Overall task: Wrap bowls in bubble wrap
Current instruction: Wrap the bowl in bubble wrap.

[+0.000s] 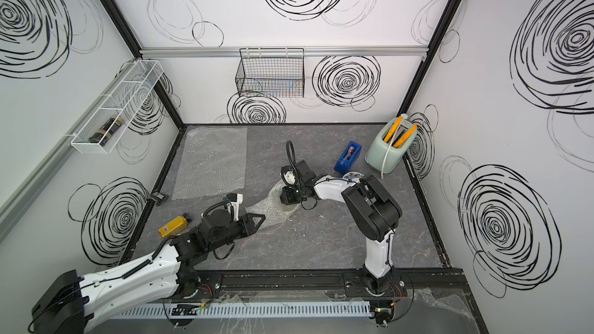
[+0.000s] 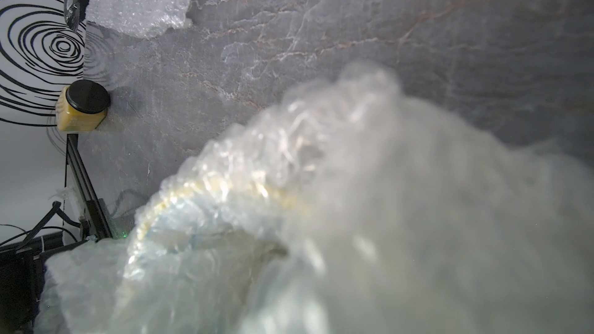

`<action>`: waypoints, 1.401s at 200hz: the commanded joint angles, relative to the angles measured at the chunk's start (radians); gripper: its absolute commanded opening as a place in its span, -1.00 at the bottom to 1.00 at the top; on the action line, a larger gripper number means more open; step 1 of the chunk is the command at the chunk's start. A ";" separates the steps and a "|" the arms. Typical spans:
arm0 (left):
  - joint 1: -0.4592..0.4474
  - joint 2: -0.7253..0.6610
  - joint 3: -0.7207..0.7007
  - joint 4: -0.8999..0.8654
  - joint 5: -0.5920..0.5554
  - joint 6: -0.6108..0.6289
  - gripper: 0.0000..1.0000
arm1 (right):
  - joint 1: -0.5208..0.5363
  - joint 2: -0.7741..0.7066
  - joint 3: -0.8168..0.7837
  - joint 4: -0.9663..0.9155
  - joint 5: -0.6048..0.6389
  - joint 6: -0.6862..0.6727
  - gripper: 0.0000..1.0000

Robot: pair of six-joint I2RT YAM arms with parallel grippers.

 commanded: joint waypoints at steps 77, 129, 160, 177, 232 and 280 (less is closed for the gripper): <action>0.098 0.356 0.229 0.283 0.149 0.142 -0.81 | 0.009 0.040 -0.020 -0.060 0.034 -0.012 -0.62; 0.108 0.191 0.244 -0.052 -0.001 0.211 0.57 | 0.003 0.031 -0.019 -0.063 0.031 -0.015 -0.62; 0.090 -0.006 0.129 -0.190 -0.092 0.150 0.93 | 0.000 0.035 -0.013 -0.061 0.032 -0.015 -0.62; 0.077 -0.065 0.041 -0.154 -0.061 0.079 0.93 | 0.000 0.036 -0.007 -0.060 0.031 -0.015 -0.62; 0.064 0.048 -0.009 -0.011 0.000 0.021 0.93 | 0.001 0.038 -0.012 -0.062 0.034 -0.016 -0.62; 0.062 0.084 -0.044 0.091 0.018 -0.007 0.31 | 0.004 0.044 -0.015 -0.058 0.035 -0.016 -0.62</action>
